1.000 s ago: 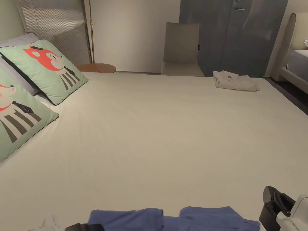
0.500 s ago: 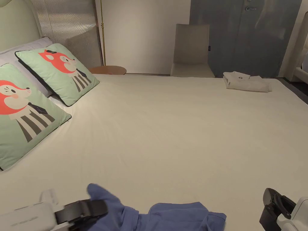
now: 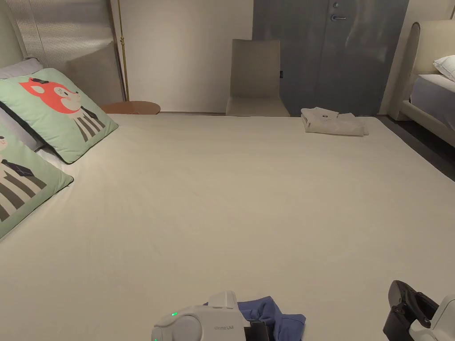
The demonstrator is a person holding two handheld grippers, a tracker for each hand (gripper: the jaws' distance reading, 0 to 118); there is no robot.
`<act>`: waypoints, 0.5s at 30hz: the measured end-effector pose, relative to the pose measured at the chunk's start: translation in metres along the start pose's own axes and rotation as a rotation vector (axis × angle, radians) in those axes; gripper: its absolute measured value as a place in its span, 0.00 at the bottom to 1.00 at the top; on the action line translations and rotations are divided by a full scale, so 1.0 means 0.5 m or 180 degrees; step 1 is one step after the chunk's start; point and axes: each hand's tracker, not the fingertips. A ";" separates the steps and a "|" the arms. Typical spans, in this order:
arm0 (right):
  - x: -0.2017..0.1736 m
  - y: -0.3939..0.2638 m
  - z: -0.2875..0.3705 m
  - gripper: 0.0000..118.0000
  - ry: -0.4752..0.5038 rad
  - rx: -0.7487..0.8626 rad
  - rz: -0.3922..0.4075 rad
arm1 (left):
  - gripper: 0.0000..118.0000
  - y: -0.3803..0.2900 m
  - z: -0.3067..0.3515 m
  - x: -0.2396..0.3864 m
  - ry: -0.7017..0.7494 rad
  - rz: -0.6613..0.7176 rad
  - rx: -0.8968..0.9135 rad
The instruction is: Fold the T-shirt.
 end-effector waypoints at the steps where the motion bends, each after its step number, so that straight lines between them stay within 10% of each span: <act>1: 0.004 0.000 0.001 0.00 -0.0011 0.0003 -0.0005 | 0.08 -0.006 0.004 0.003 -0.0018 0.0050 0.0057; 3: 0.010 -0.002 0.000 0.00 -0.0038 0.0003 -0.0014 | 0.24 -0.003 0.024 -0.003 -0.0289 0.0224 0.0197; 7: 0.015 -0.003 -0.001 0.00 -0.0050 -0.0005 -0.0041 | 0.95 -0.010 0.092 -0.001 -0.0688 0.0157 0.0546; 11: 0.016 -0.006 -0.002 0.00 -0.0038 -0.0017 -0.0085 | 0.84 -0.035 0.136 0.013 -0.0032 -0.0416 0.1123; 14: 0.015 -0.009 -0.003 0.00 -0.0015 -0.0024 -0.0091 | 0.00 -0.066 0.098 0.042 0.0880 -0.1187 0.1208; 15: 0.015 -0.010 -0.003 0.00 -0.0010 -0.0023 -0.0091 | 0.01 -0.079 0.077 0.051 0.1090 -0.1400 0.1160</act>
